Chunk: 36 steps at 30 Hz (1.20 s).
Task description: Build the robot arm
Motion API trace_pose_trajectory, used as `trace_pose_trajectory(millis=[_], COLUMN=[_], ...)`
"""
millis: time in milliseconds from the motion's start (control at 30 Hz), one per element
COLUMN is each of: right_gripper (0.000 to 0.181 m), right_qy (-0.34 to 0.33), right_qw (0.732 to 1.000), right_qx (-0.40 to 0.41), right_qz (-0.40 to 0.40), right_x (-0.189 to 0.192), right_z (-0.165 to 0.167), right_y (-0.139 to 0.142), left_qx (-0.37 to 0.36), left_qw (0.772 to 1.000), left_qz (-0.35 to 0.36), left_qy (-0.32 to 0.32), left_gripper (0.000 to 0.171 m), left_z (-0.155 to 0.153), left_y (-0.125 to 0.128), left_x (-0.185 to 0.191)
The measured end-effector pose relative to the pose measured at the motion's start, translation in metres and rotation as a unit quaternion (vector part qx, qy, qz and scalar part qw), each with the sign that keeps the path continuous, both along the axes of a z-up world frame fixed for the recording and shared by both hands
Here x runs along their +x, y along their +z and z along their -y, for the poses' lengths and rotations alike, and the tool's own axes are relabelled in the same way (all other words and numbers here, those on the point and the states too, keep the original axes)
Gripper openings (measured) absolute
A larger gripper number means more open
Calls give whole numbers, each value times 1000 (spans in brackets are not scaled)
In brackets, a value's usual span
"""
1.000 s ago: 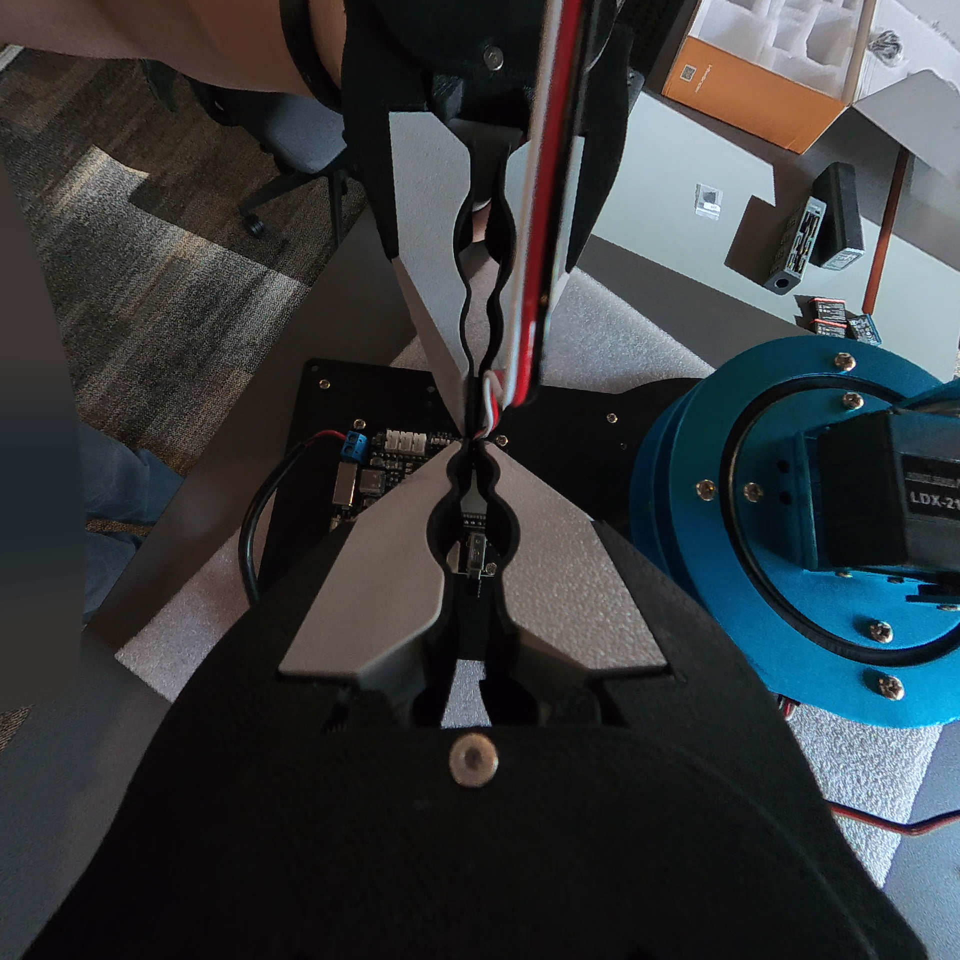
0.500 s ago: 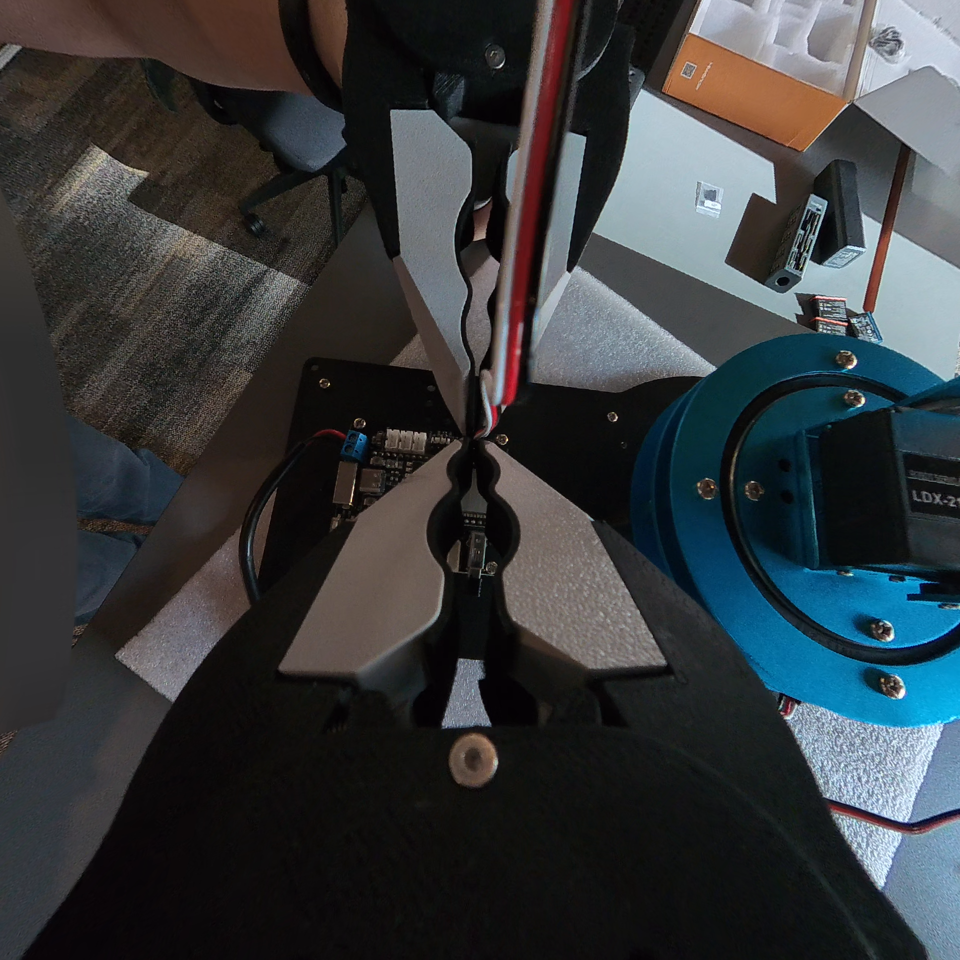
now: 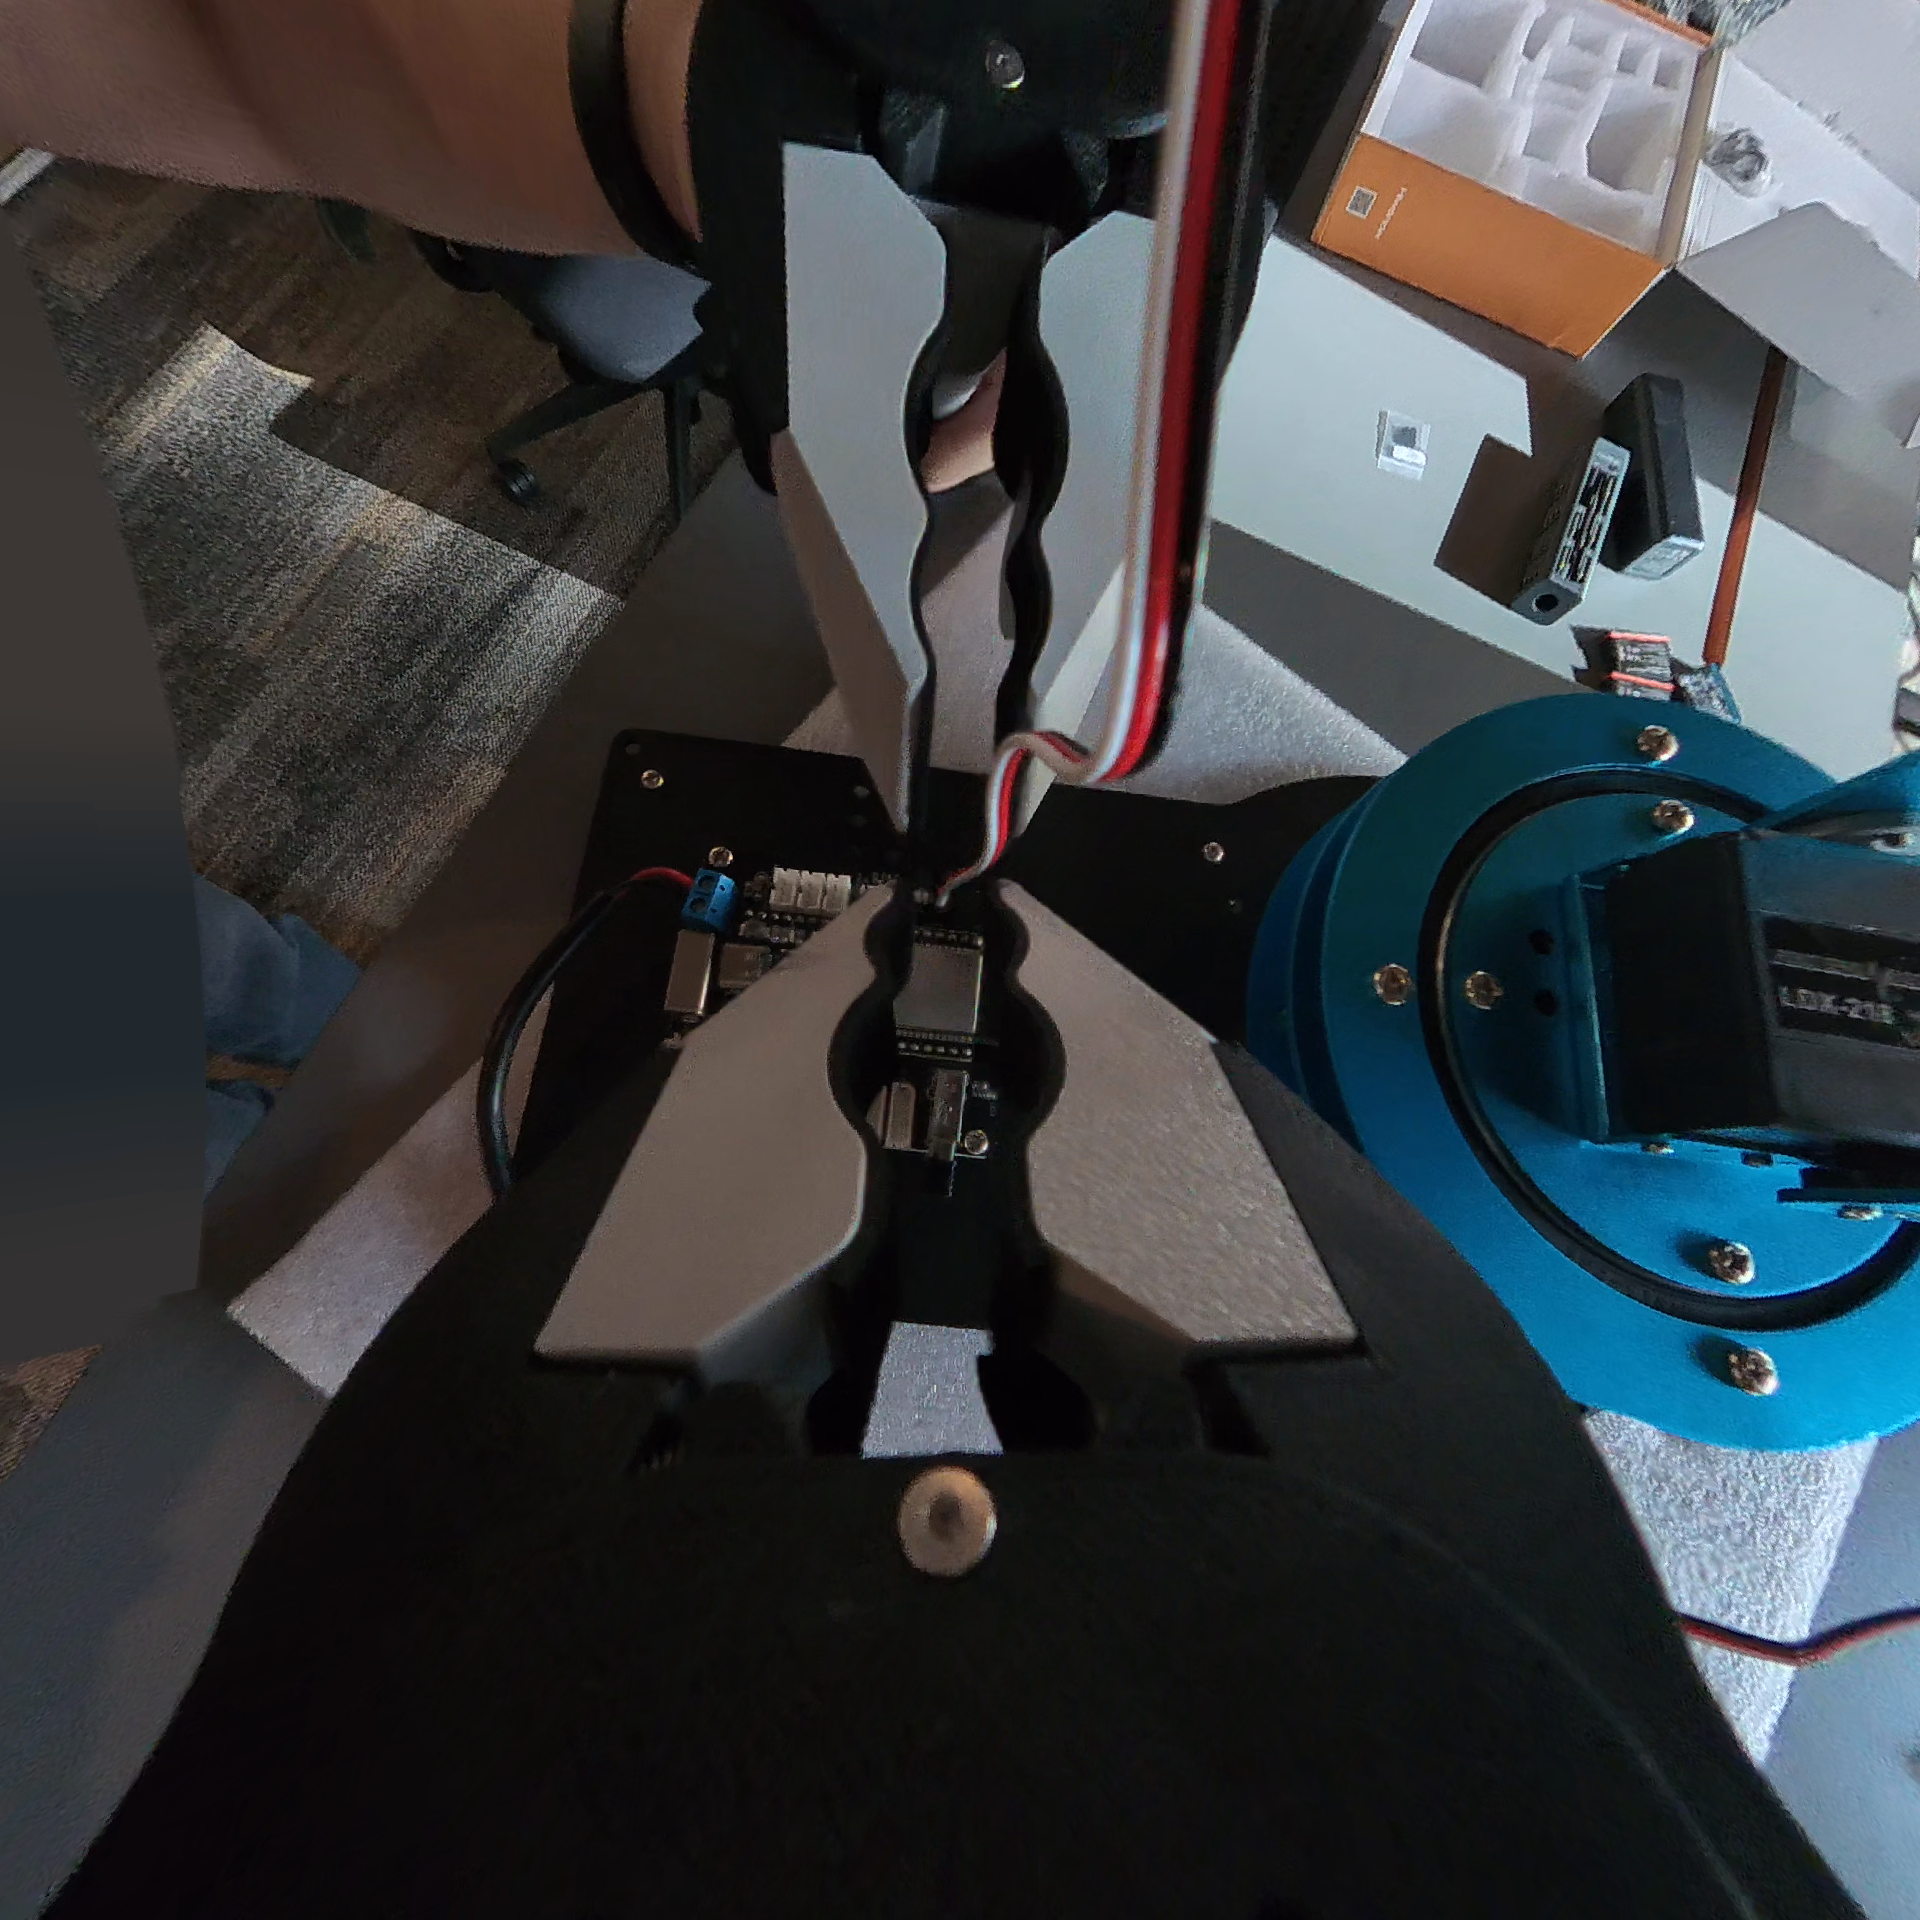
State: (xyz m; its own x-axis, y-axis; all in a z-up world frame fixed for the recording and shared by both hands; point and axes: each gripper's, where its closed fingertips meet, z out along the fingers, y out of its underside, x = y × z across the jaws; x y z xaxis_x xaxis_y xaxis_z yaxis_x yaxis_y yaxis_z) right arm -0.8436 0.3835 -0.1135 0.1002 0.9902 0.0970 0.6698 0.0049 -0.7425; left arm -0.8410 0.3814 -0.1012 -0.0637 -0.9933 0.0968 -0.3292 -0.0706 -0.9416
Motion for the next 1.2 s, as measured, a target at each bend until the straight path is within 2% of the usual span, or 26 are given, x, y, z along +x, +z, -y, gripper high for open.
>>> trace_pose_trajectory(millis=[167,267,400,600,800,1200], right_gripper=[13,13,13,10,9,3], right_qy=[-3,-4,-12,-10,-12,-8], right_qw=[1000,1000,1000,1000,999,999], right_qx=[8,0,13,4,13,2], right_qz=[-24,-28,-6,13,32,47], right_x=[2,1,1,-2,-3,-5], right_z=[-1,1,-1,1,0,1], right_y=[12,13,9,0,-4,-10], left_qx=[43,75,67,49,60,40], left_qw=[996,990,987,985,978,980], left_qz=[5,35,57,66,99,111], left_qy=[74,111,136,153,171,161], left_gripper=[18,16,16,17,15,14], left_z=[-15,-22,-31,-38,-42,-42], left_y=[-3,6,13,15,24,26], left_x=[-20,-26,-28,-30,-33,-33])
